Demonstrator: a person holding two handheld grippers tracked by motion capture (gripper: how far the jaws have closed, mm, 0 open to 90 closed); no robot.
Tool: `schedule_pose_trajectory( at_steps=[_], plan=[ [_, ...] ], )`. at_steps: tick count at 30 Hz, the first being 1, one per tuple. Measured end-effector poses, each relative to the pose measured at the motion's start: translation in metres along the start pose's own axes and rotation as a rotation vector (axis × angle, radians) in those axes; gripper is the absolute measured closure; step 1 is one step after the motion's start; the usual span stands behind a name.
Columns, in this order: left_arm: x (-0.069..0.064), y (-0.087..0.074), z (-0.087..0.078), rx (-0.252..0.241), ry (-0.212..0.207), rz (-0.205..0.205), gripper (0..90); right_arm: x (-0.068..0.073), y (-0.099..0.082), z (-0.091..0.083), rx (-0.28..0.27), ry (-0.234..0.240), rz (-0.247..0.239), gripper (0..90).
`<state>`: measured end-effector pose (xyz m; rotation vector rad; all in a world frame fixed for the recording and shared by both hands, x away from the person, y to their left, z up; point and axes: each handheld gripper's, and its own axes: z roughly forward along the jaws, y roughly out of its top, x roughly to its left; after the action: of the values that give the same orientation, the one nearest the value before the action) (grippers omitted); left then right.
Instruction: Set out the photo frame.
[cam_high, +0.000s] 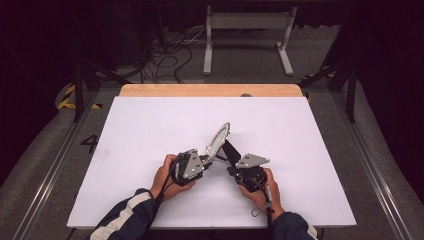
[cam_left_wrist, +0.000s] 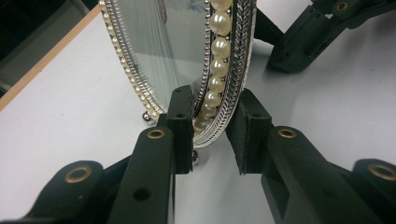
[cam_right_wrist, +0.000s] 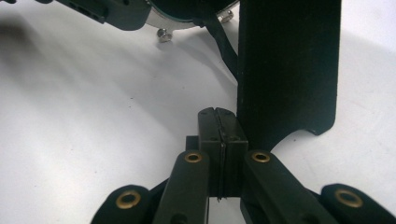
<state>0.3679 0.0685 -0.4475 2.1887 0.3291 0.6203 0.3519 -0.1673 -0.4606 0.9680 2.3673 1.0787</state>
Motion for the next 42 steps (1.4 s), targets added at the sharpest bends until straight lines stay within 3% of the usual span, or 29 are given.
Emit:
schedule_pose_trajectory(
  at_steps=[22,26,31,42],
  plan=[
    [0.003,-0.003,-0.002,-0.031,-0.071,-0.027,72.4,-0.008,-0.001,0.0,-0.009,-0.046,0.015,90.0],
    [0.002,-0.002,-0.002,-0.034,-0.07,-0.012,71.8,-0.01,-0.002,-0.001,-0.009,-0.063,0.021,90.0],
    [0.001,-0.002,-0.001,-0.037,-0.079,-0.022,71.6,-0.011,-0.002,0.0,-0.004,-0.083,0.029,90.0],
    [-0.001,-0.001,0.0,-0.039,-0.083,-0.025,72.1,-0.015,-0.001,0.001,-0.007,-0.087,0.044,90.0]
  ],
)
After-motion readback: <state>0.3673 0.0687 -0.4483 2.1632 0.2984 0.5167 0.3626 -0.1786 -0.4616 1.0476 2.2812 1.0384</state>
